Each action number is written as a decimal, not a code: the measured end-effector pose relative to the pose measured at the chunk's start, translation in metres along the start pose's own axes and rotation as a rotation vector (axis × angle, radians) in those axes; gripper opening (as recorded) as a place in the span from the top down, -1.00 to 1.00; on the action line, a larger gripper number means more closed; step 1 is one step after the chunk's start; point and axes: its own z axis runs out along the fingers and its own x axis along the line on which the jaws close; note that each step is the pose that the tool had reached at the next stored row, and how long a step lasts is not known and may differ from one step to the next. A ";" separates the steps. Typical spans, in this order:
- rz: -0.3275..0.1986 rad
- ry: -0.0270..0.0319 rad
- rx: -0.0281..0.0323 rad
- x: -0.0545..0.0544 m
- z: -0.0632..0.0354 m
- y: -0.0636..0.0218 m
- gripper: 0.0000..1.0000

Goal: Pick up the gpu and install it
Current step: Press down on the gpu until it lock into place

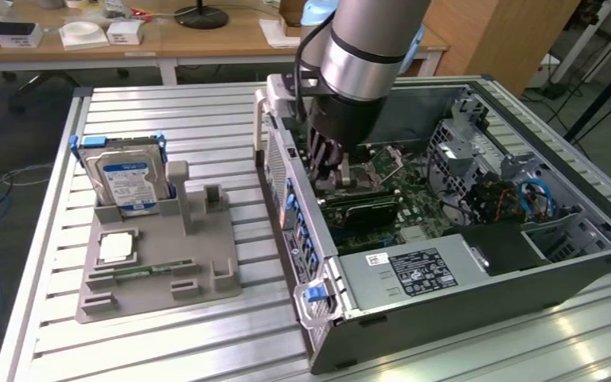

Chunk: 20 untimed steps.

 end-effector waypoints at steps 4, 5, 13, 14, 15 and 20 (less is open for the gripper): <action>0.002 0.0029 0.0003 0.002 0.0002 0.0001 0.79; 0.003 0.0034 0.0004 0.002 0.0002 0.0006 0.79; 0.006 0.0036 0.0005 0.003 0.0005 0.0042 0.79; 0.007 0.0036 0.0005 0.004 0.0005 0.0046 0.79; 0.008 0.0035 0.0007 0.004 0.0006 0.0047 0.79; 0.008 0.0135 0.0049 0.005 0.0045 0.0046 0.79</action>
